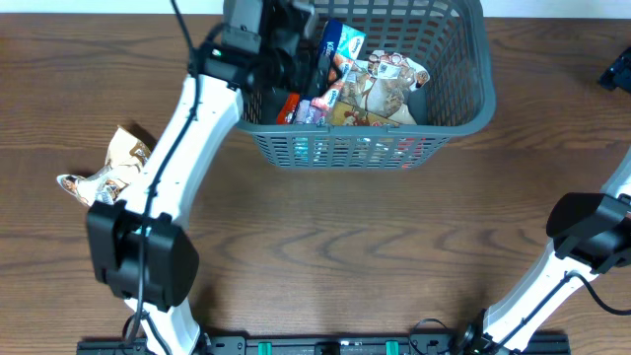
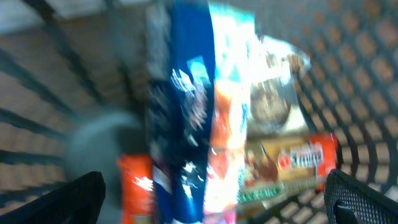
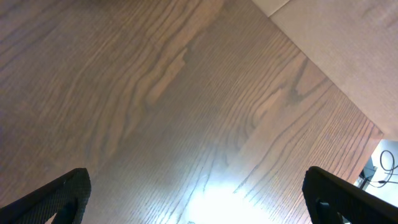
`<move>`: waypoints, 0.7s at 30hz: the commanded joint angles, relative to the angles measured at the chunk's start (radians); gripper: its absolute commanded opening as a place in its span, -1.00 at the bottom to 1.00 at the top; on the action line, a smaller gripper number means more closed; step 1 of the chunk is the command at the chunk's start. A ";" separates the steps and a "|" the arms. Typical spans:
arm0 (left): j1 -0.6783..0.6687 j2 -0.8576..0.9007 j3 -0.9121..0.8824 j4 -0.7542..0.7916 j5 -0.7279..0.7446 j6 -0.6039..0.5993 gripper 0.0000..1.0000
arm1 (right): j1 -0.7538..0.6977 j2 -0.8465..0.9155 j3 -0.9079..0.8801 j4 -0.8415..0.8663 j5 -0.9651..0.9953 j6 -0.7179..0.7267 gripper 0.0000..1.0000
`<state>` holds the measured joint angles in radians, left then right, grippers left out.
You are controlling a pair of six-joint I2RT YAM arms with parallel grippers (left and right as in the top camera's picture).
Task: Pack container
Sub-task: 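Carry the tissue pack over the basket and release it inside, then move the left gripper back to the tan snack bag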
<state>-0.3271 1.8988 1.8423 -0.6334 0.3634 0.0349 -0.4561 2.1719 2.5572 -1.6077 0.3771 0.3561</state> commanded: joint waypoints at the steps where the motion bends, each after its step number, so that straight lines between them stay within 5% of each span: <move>1: 0.035 -0.138 0.134 -0.016 -0.147 0.016 0.97 | -0.002 -0.010 -0.001 -0.001 0.011 0.014 0.98; 6: 0.098 -0.254 0.212 -0.074 -0.368 -0.015 0.97 | -0.002 -0.010 -0.001 -0.001 0.011 0.014 0.98; 11: 0.206 -0.387 0.213 -0.160 -0.631 -0.180 0.97 | -0.002 -0.010 -0.001 -0.001 0.011 0.014 0.99; 21: 0.345 -0.481 0.212 -0.473 -0.653 -0.205 0.97 | -0.002 -0.010 -0.001 -0.001 0.011 0.014 0.98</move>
<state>0.0063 1.4170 2.0598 -1.0801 -0.2573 -0.1478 -0.4561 2.1719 2.5572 -1.6077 0.3775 0.3561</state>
